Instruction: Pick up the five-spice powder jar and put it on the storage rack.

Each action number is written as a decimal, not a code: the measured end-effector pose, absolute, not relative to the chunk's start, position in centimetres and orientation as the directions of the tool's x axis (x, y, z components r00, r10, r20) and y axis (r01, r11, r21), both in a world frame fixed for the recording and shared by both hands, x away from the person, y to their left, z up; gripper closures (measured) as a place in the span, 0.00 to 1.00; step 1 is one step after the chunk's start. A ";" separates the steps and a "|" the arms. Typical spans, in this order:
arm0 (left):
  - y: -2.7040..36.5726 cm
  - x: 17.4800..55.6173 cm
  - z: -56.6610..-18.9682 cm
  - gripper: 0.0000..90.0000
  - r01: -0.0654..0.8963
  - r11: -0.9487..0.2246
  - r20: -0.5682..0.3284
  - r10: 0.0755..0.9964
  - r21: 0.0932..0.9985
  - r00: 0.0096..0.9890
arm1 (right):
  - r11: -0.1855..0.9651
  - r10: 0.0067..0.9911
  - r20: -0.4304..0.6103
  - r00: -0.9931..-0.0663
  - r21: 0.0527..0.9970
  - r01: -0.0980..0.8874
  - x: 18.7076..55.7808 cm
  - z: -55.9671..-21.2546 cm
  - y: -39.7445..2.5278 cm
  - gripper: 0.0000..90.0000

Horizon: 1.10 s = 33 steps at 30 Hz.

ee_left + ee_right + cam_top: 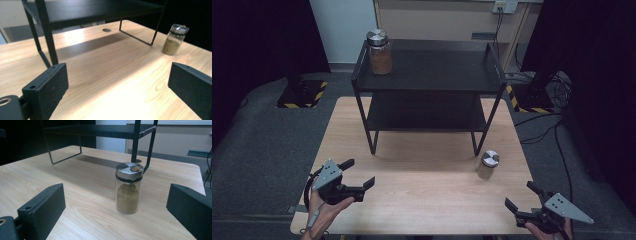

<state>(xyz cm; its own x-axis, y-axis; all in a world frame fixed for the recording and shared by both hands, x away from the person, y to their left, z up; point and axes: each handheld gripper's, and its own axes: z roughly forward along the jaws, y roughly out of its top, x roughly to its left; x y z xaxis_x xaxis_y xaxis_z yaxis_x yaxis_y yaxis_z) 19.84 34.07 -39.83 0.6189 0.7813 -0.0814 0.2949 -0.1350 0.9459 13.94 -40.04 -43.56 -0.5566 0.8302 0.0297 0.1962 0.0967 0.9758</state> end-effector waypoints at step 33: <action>37.4 17.0 -42.0 0.02 0.177 -0.098 -0.052 0.725 0.979 0.687 | 0.093 0.827 0.034 -0.562 0.976 0.196 14.0 -43.6 -40.2 0.03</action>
<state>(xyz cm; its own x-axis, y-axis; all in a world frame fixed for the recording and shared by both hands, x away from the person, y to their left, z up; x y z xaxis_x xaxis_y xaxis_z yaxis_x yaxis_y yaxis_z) 16.95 37.43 -41.98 0.6872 0.7246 -0.0519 0.1769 -0.0976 0.9794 13.98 -40.21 -43.62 -0.5617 0.8266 0.0340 0.1956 0.0928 0.9763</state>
